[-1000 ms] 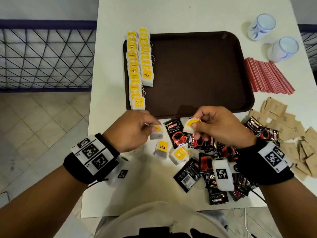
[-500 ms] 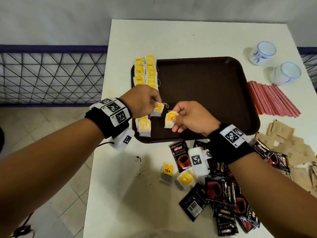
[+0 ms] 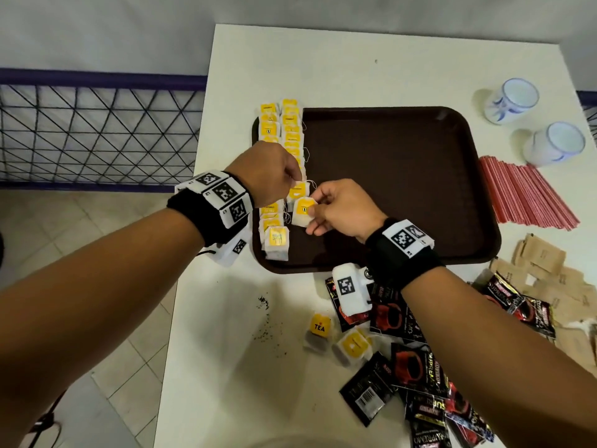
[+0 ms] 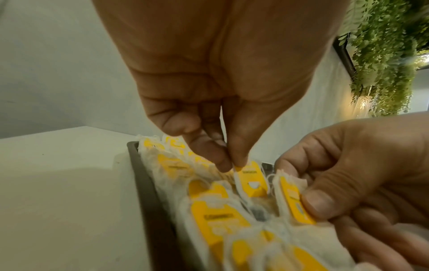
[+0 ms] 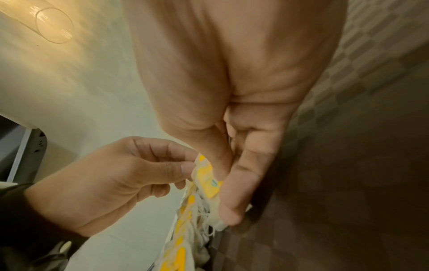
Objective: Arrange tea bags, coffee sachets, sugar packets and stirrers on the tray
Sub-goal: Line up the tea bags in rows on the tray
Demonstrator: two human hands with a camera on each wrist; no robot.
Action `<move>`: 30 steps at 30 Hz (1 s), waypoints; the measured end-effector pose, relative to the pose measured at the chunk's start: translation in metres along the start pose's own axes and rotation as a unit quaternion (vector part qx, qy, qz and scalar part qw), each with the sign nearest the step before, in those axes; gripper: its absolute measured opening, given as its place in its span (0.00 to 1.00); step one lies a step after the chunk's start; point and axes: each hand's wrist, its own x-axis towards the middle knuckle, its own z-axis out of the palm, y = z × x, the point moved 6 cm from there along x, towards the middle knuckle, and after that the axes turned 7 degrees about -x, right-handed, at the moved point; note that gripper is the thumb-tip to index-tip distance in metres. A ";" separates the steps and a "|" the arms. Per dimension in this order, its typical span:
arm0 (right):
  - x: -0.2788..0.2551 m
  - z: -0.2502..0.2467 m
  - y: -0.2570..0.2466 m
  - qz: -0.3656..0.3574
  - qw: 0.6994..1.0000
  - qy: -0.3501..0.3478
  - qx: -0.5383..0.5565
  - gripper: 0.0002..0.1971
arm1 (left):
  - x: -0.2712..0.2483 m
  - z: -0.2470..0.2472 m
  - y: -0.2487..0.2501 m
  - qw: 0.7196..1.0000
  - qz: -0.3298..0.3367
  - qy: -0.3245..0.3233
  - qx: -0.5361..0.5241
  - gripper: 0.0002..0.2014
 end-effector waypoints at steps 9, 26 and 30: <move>0.010 0.006 -0.007 -0.001 0.999 0.035 0.018 0.06 | 0.003 -0.009 -0.003 1.000 -0.004 0.016 0.003 0.10; -0.077 -0.025 0.011 0.002 0.995 0.096 -0.021 0.08 | -0.077 0.019 0.022 0.997 -0.041 0.012 -0.067 0.05; -0.137 -0.022 0.041 0.029 0.995 0.048 -0.087 0.06 | -0.125 0.066 0.031 0.991 -0.063 -0.089 -0.079 0.13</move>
